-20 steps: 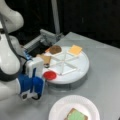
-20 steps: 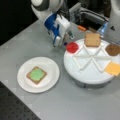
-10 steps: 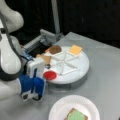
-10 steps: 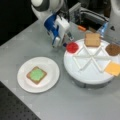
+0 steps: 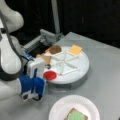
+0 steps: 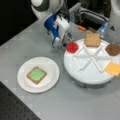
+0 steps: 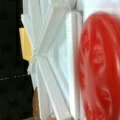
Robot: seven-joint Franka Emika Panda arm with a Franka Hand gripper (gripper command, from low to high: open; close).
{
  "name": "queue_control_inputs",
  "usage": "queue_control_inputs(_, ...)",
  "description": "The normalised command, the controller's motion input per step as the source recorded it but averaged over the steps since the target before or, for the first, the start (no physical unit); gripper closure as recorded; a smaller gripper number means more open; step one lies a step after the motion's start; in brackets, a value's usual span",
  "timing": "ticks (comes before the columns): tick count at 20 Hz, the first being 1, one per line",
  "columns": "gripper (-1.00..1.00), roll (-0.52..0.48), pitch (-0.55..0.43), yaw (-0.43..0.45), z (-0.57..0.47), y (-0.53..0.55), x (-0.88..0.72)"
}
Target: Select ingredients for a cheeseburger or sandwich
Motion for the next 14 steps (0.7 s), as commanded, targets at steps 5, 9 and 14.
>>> queue_control_inputs(5,1.00,0.110,-0.111,-0.002,-0.09,-0.03,0.15)
queue_control_inputs(9,1.00,0.108,-0.113,0.004,-0.08,-0.05,0.17)
queue_control_inputs(14,1.00,0.112,-0.109,0.017,-0.07,-0.06,0.19)
